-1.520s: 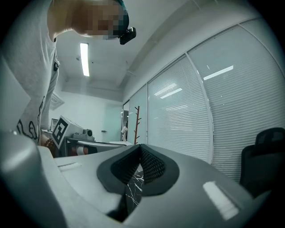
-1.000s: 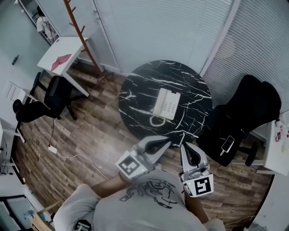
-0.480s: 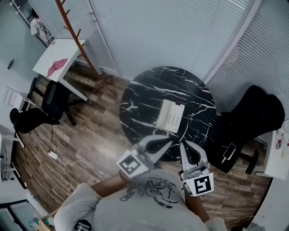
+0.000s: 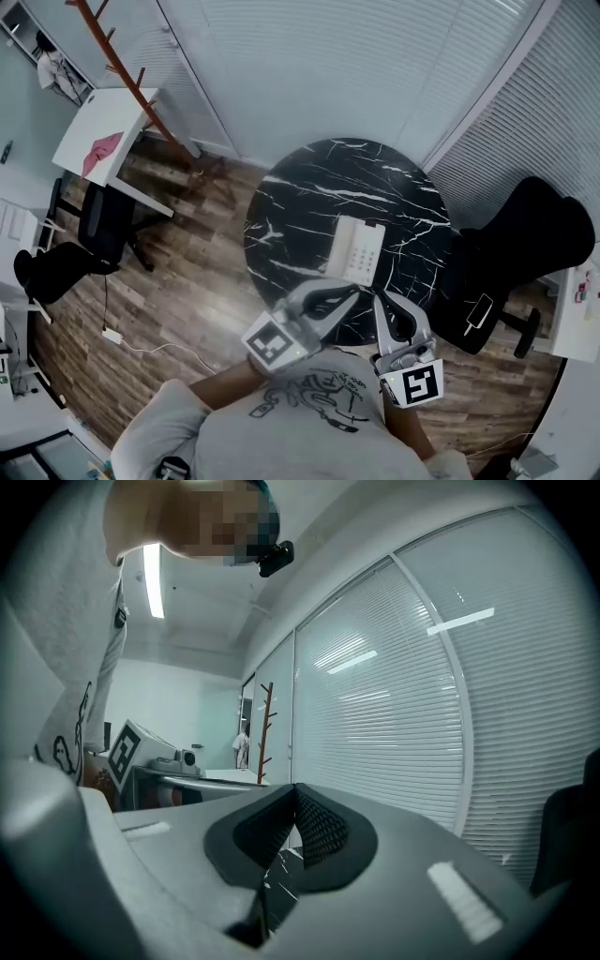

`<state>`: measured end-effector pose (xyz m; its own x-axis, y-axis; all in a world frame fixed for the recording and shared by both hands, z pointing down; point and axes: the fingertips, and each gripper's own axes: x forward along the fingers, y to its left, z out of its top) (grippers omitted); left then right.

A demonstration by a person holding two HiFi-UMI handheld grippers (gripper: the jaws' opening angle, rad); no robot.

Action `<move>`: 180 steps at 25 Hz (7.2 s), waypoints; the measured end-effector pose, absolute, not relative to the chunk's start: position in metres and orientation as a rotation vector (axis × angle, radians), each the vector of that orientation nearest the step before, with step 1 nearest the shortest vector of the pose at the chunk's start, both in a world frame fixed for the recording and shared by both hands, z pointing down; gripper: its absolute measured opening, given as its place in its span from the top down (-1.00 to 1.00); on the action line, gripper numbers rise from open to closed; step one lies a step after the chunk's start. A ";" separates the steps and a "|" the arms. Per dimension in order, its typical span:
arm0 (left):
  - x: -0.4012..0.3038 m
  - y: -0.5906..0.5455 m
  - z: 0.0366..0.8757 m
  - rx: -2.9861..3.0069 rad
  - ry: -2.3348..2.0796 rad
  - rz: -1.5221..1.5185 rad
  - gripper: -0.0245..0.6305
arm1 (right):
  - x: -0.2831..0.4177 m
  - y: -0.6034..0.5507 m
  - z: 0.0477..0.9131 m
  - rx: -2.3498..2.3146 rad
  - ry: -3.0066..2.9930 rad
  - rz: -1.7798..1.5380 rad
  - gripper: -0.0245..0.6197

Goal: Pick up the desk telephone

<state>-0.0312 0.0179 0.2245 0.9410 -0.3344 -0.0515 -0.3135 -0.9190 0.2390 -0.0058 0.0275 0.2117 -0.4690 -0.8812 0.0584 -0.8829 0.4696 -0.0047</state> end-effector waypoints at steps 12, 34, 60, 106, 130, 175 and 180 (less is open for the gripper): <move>-0.028 -0.023 0.252 2.825 -0.433 -0.098 0.85 | -0.002 -0.014 0.238 1.648 -2.600 0.146 0.90; -0.003 -0.042 0.320 2.776 -0.461 0.091 0.46 | 0.027 -0.031 0.301 1.564 -2.588 0.275 0.83; 0.004 -0.086 0.548 2.567 -0.483 0.394 -0.17 | 0.068 -0.070 0.513 1.395 -2.496 0.557 0.05; 0.027 -0.128 0.700 2.334 -0.383 0.561 -0.56 | 0.082 -0.103 0.711 1.248 -2.362 1.039 -0.31; 0.025 -0.122 0.686 2.307 -0.439 0.615 -0.35 | 0.080 -0.092 0.692 1.392 -2.237 1.031 -0.20; 0.053 -0.173 0.486 2.608 -0.753 0.533 -0.14 | 0.116 -0.142 0.484 1.591 -2.353 0.597 0.01; 0.055 -0.176 0.440 2.660 -0.785 0.501 -0.14 | 0.119 -0.145 0.438 1.638 -2.368 0.538 0.01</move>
